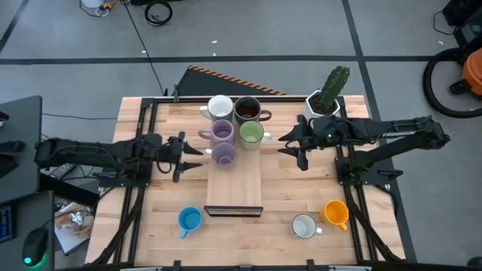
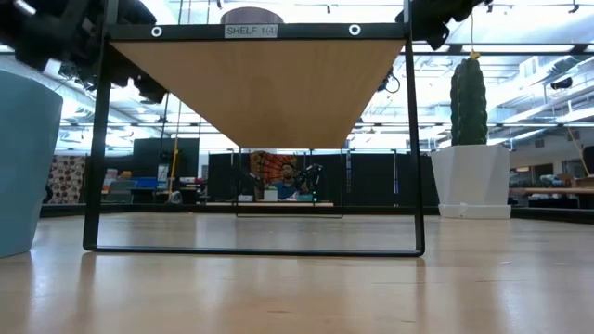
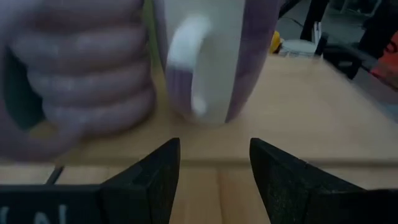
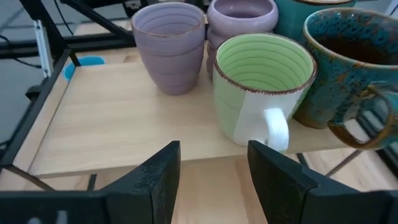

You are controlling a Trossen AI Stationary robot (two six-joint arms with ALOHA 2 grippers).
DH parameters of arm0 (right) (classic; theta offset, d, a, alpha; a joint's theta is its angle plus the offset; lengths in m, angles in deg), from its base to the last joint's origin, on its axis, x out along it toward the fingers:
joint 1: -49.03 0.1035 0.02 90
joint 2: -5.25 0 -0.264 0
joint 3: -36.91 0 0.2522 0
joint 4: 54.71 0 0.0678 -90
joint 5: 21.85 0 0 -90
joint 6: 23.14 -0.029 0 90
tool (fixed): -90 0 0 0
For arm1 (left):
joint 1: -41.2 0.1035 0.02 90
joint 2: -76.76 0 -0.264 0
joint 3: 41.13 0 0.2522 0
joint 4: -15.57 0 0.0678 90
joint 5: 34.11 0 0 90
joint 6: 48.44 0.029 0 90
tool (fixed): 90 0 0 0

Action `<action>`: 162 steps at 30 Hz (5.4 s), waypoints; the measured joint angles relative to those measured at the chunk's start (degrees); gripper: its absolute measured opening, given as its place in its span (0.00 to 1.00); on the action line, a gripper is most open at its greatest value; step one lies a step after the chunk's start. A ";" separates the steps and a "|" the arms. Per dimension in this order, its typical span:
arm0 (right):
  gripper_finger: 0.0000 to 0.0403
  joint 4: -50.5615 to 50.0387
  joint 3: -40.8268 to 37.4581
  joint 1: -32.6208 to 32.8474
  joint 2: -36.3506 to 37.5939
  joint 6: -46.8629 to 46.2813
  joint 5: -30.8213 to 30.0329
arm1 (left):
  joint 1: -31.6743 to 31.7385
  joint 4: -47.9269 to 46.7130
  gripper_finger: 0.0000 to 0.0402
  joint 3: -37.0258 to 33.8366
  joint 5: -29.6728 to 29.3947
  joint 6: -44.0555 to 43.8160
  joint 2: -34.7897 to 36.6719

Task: Place coffee mugs
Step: Put the purple mug on the shelf

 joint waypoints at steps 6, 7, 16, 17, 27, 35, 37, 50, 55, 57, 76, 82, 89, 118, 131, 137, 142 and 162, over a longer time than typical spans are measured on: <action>0.48 -2.30 1.55 1.25 0.00 0.04 -4.51 | 0.04 2.23 0.50 -1.91 -2.28 0.71 1.27; 0.48 -2.30 1.57 1.25 0.00 -0.30 -4.56 | 0.04 1.95 0.50 -1.97 -2.34 0.73 1.21; 0.47 -2.88 1.57 1.86 -0.03 -2.90 -4.54 | 0.02 2.08 0.50 -2.25 -2.36 2.20 1.23; 0.47 -3.26 1.57 2.18 -0.27 -3.45 -4.54 | 0.02 2.16 0.50 -2.58 -2.36 2.17 1.26; 0.47 -0.50 1.59 6.14 -6.62 -5.43 -3.67 | -0.96 7.19 0.50 -7.45 -0.85 -1.28 1.21; 0.47 -0.30 7.04 10.24 -13.23 -5.30 -5.09 | -3.32 9.26 0.50 -9.16 -1.60 -1.57 1.21; 0.47 -0.12 8.53 11.72 -14.89 -5.42 -5.09 | -3.48 9.56 0.50 -9.15 -2.29 -1.29 1.22; 0.47 7.77 13.88 17.89 -27.39 -0.77 -10.76 | -3.48 13.70 0.50 -9.14 -3.99 -8.79 1.15; 0.47 9.31 15.55 17.88 -32.04 0.63 -14.48 | -3.47 15.46 0.50 -9.14 -5.40 -8.80 1.08; 0.47 10.59 16.03 17.48 -33.63 0.16 -16.08 | -3.48 15.68 0.50 -9.14 -5.62 -8.78 1.08; 0.47 17.23 16.13 11.26 -38.62 2.60 -21.25 | -6.43 19.31 0.50 -9.08 -6.95 -6.73 1.08; 0.47 20.30 16.11 9.98 -38.62 5.30 -20.89 | -7.56 19.89 0.50 -9.08 -6.93 -6.57 1.08; 0.47 22.11 16.12 8.18 -38.60 5.77 -16.94 | -7.56 21.01 0.50 -9.08 -6.95 -5.74 1.08; 0.47 16.98 16.04 8.12 -38.56 1.78 -15.17 | -7.52 21.11 0.50 -9.08 -7.96 -4.29 1.08; 0.47 14.37 16.02 9.38 -38.55 -0.71 -15.34 | -7.52 21.58 0.50 -9.08 -8.89 -4.18 1.08; 0.47 14.06 16.02 11.70 -37.50 0.91 -18.51 | -7.52 21.28 0.50 -9.08 -8.85 -4.92 1.08; 0.47 12.32 16.02 14.38 -36.21 3.27 -21.39 | -7.52 20.21 0.50 -9.08 -8.85 -5.32 1.08; 0.47 16.36 18.51 19.59 -37.55 13.13 -30.69 | -7.48 17.00 0.50 -7.74 -10.56 -5.24 1.08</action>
